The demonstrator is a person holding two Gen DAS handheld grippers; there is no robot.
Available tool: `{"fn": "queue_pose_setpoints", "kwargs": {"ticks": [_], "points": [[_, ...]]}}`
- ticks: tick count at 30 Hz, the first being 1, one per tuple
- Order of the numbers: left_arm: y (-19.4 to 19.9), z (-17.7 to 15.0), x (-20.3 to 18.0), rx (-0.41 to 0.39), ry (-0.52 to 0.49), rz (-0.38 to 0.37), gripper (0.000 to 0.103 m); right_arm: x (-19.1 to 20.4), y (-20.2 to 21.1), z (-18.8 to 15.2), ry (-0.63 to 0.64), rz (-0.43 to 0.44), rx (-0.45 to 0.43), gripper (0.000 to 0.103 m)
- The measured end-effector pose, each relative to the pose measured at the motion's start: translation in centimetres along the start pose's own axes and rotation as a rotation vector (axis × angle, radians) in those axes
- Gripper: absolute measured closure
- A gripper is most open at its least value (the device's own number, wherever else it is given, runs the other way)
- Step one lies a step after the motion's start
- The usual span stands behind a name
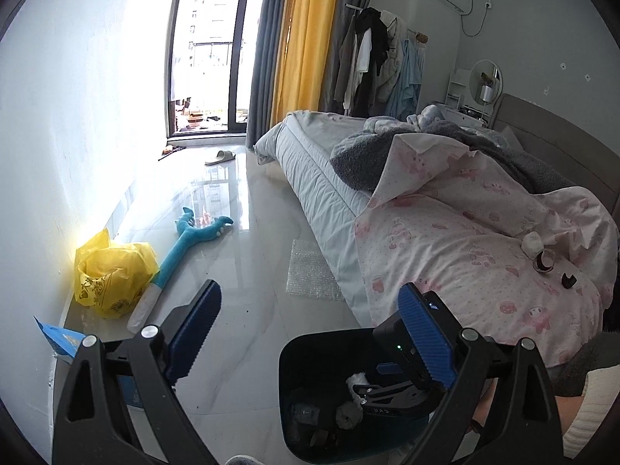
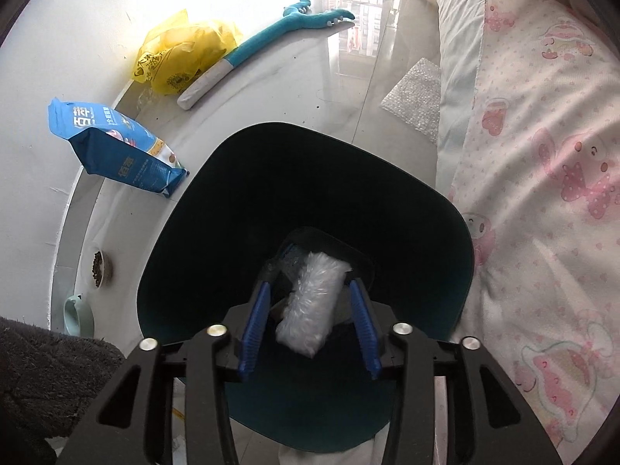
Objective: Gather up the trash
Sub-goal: 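Open the left gripper over the bin while right lowers and releases its roll, then move both tools back to the remaining items on the duvet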
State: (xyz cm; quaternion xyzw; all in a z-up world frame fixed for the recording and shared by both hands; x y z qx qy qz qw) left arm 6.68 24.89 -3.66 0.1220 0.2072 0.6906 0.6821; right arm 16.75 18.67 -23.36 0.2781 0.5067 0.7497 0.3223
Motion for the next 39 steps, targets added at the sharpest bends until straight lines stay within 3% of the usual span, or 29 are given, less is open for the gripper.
{"fn": "queue_pose_setpoints", "kwargs": {"ticks": [5,18,33,39], "points": [[0.3,0.8,-0.9,-0.012,-0.013,0.000,0.009,-0.3,1.3,0.0,-0.002,0.008,-0.029,0.043],[0.4,3.3,-5.2,-0.058,-0.042,-0.065,0.007,-1.8,8.1,0.2,0.026,0.044,-0.201,0.040],[-1.1,5.5,-10.7,-0.064,-0.049,-0.165,0.007,-8.0,16.3,-0.8,-0.042,0.012,-0.408,0.039],[-2.3,5.5,-13.1,-0.049,-0.056,-0.206,0.007,-11.0,18.1,-2.1,-0.062,-0.031,-0.440,0.038]]}}
Point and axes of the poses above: each gripper's, at about its wrist camera, not at the fingertips, and y roughly against the way its jaws point, x to its left, z to its top, the point moved 1 cm from there along -y, roughly the way its jaws point, and after that the axes turned 6 degrees about -x, right-handed, at the moved point
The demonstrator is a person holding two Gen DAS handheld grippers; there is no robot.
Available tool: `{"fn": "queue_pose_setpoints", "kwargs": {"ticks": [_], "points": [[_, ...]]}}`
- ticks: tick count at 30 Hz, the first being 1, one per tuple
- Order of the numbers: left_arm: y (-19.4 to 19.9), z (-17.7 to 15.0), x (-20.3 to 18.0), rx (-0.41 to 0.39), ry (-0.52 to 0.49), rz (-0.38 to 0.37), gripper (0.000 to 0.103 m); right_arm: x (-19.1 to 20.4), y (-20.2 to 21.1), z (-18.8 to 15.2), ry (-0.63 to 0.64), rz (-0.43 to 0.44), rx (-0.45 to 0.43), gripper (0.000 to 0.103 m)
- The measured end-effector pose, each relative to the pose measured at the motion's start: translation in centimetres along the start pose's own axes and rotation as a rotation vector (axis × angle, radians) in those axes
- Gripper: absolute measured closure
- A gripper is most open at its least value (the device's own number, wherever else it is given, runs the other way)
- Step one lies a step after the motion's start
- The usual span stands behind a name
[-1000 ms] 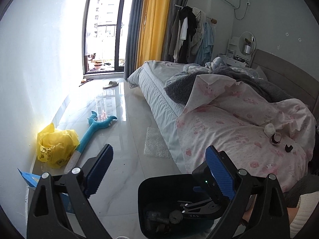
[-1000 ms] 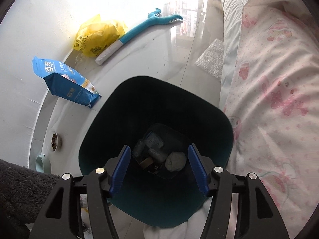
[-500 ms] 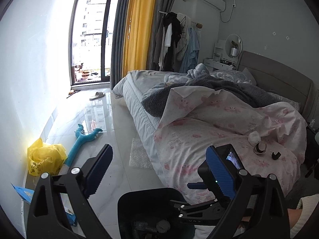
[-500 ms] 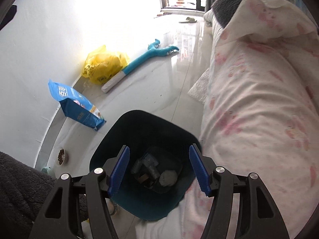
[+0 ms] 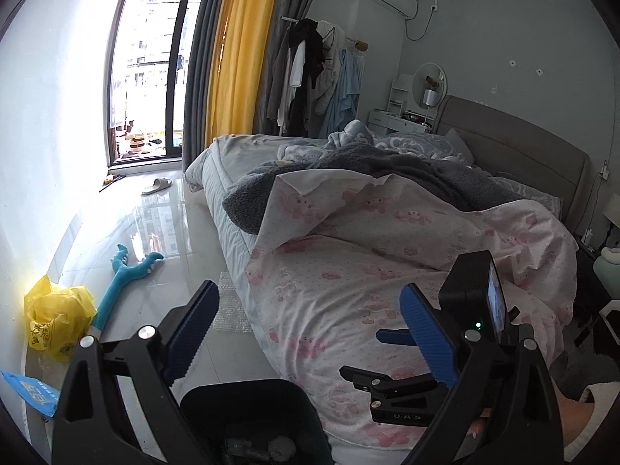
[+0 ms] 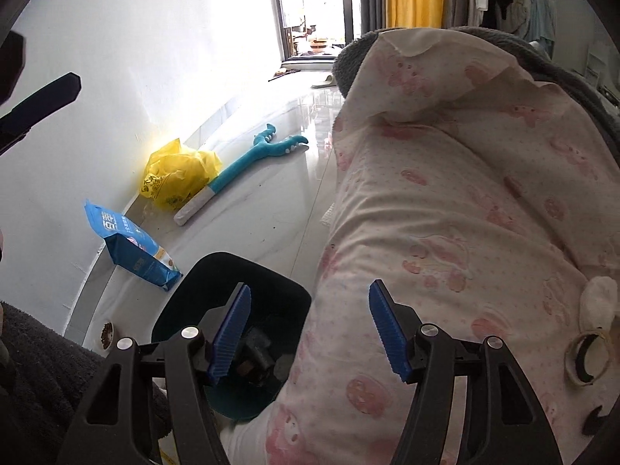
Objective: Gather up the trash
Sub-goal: 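Move both tools back to the remaining items on the duvet, then grasp the black curved plastic piece with right while left grasps cardboard roll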
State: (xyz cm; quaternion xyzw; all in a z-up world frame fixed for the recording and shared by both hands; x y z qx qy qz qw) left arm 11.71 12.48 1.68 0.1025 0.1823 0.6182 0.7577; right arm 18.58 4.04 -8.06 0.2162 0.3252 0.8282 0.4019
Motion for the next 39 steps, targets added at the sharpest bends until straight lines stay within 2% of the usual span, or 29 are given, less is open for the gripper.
{"fn": "queue_pose_setpoints", "kwargs": {"ticks": [9,15,17,23,34,39], "points": [[-2.5,0.3,-2.6,0.014,-0.010,-0.091,0.007,-4.6,3.5,-0.9,-0.033,-0.081,-0.058,0.037],[-4.4,0.1,-4.9,0.033,-0.044,-0.162,0.008,-7.8,6.7,-2.5,-0.108,-0.202,-0.118,0.037],[-5.0,0.0,-5.6,0.042,-0.056,-0.196,0.008,-8.8,7.6,-3.2,-0.119,-0.239,-0.129,0.033],[-6.6,0.0,-8.4,0.045,-0.099,-0.291,0.009,-12.0,9.8,-5.3,-0.177,-0.326,-0.150,0.030],[-10.5,-1.6,-12.6,0.133,-0.160,-0.427,0.009,-18.2,12.8,-9.3,-0.283,-0.480,-0.168,0.024],[-12.0,-2.6,-14.2,0.172,-0.152,-0.492,0.009,-20.0,13.0,-10.5,-0.307,-0.498,-0.162,0.023]]}}
Point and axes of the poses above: each gripper's, at about its wrist camera, not at the fingertips, and y roughly against the way its jaws point, x to its left, z to its top, the point moved 1 cm from there along -y, roughly the way its jaws point, and after that the axes turned 6 degrees about -x, right-handed, at the moved point
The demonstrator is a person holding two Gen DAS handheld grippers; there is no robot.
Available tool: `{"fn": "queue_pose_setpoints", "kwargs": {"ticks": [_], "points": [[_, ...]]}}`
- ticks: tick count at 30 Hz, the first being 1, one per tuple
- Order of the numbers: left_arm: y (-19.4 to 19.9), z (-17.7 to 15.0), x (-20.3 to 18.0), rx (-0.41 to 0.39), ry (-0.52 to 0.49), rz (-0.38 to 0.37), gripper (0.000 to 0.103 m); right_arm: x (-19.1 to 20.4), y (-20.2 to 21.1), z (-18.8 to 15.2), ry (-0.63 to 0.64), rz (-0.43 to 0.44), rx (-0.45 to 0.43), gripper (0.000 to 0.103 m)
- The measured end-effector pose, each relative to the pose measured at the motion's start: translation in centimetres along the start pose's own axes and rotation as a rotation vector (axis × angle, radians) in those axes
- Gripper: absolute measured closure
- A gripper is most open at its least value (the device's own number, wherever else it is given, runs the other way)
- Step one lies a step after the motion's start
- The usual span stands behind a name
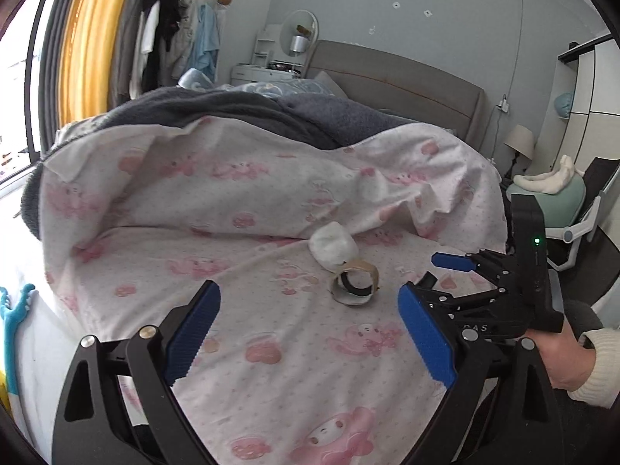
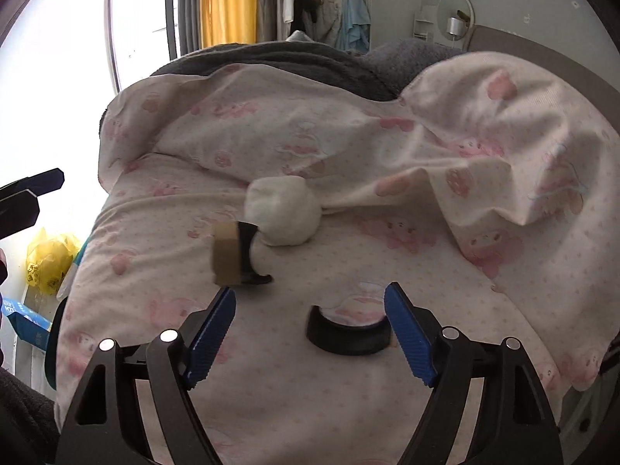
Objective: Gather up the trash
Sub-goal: 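Grasp the black curved plastic piece with right while left grasps cardboard roll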
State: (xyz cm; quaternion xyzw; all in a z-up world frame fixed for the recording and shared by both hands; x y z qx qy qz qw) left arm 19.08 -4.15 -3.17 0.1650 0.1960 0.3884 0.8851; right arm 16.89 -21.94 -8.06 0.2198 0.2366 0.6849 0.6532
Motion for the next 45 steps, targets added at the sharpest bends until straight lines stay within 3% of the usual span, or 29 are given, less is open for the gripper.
{"fn": "queue_pose_setpoints", "kwargs": {"ticks": [14,15,17,23,26,34,45], "points": [[-5.4,-0.6,-2.6,0.066,-0.011,-0.088,0.009,-3.8,-1.6,-2.1,-0.061,0.036,0.046,0.023],[-5.7,-0.6,-2.7,0.069,-0.012,-0.091,0.009,-4.0,-1.7,-2.3,-0.061,0.039,0.049,0.025],[-6.3,-0.7,-3.0,0.075,-0.017,-0.086,0.009,-4.2,-1.7,-2.6,-0.053,0.047,0.060,0.037],[-7.9,-1.1,-2.9,0.091,0.003,-0.093,0.010,-4.0,-1.7,-2.9,-0.023,0.085,0.059,0.047],[-8.7,-1.4,-3.1,0.107,0.002,-0.087,0.015,-4.0,-1.6,-2.7,-0.014,0.101,0.048,0.051],[-10.5,-2.3,-3.0,0.139,0.039,-0.108,0.019,-4.4,-1.5,-2.3,-0.027,0.142,0.032,0.053],[-11.9,-2.5,-1.4,0.145,0.168,-0.128,0.028,-5.7,-1.3,-2.1,-0.065,0.165,0.018,0.052]]}}
Point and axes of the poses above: each gripper's, at about its wrist camera, not at the fingertips, and y roughly against the way its jaws point, x to its left, z to its top, the point moved 1 cm from there along -y, roughly the way its jaws point, and after that the axes turned 6 degrees about -x, right-handed, at the moved point
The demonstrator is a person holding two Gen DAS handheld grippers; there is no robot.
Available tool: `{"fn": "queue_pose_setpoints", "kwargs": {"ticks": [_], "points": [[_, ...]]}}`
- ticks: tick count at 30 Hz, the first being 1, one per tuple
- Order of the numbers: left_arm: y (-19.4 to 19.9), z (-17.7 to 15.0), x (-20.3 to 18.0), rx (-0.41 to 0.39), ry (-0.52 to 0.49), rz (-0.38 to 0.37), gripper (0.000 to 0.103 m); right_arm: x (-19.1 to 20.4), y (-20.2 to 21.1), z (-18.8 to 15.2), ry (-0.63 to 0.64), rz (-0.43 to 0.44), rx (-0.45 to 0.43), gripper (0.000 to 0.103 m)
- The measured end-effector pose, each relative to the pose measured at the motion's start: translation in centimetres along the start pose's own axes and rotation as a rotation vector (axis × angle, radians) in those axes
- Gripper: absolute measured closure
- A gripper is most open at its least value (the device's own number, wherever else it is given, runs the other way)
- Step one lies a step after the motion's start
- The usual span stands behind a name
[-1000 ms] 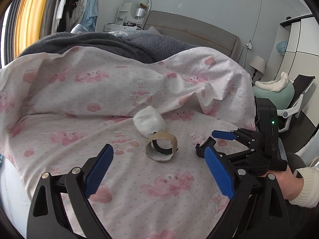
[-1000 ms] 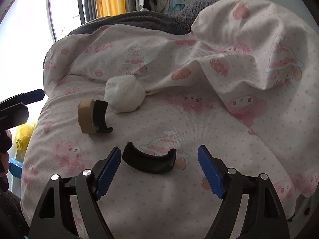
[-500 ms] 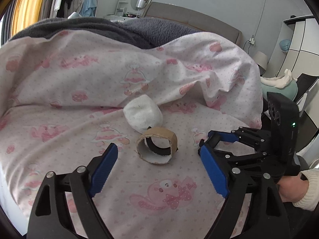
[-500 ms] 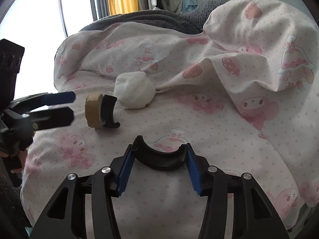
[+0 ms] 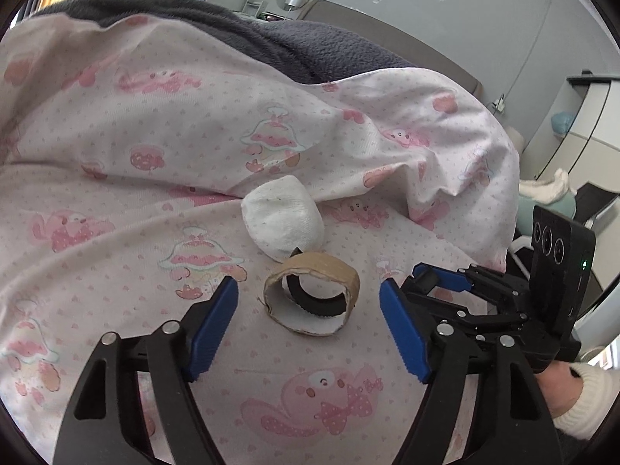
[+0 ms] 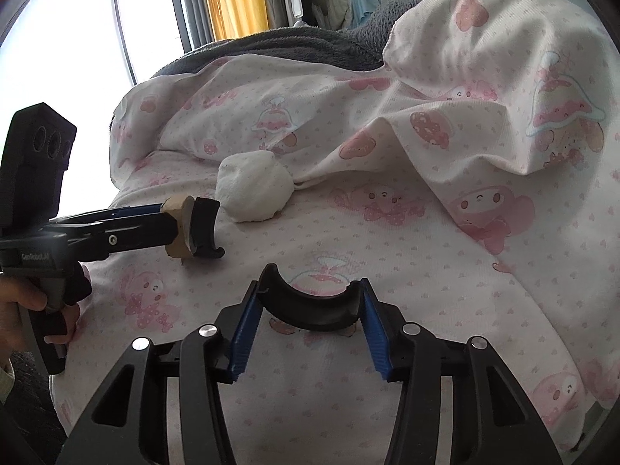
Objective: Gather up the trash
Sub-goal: 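Grasp the black curved plastic piece with right while left grasps cardboard roll, then carry the cardboard roll and black plastic piece over the black bin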
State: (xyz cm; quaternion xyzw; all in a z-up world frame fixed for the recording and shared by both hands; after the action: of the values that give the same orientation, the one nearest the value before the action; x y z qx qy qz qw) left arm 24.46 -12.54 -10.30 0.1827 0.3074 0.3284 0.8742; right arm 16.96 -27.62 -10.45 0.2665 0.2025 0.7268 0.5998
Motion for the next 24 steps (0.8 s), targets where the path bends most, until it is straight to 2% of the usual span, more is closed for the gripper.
{"fn": "queue_pose_setpoints", "kwargs": {"ticks": [7,14,24], "points": [[-0.9,-0.2,0.0,0.033,-0.002,0.005,0.047,0.1,-0.1,0.3,0.001,0.015,0.001,0.053],[-0.4,0.1,-0.8,0.013,-0.043,0.026,0.048,0.3,0.1,0.6,0.000,0.019,-0.006,0.053],[2.1,0.1,-1.2,-0.007,-0.099,0.106,0.048,2.1,0.2,1.4,0.028,0.027,-0.013,0.053]]}}
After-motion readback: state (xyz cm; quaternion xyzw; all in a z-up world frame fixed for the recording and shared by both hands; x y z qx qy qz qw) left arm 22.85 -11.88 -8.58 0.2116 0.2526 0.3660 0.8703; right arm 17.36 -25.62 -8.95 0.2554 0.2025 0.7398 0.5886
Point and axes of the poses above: each gripper's, at about its wrist camera, not at the fingertips, and y roughly against the way its jaws point, x to its left, z to its top, the point moved 1 cm from there along -y, roughly the way its jaws point, and after that the axes turned 6 degrees about -x, right-handed, at the moved point
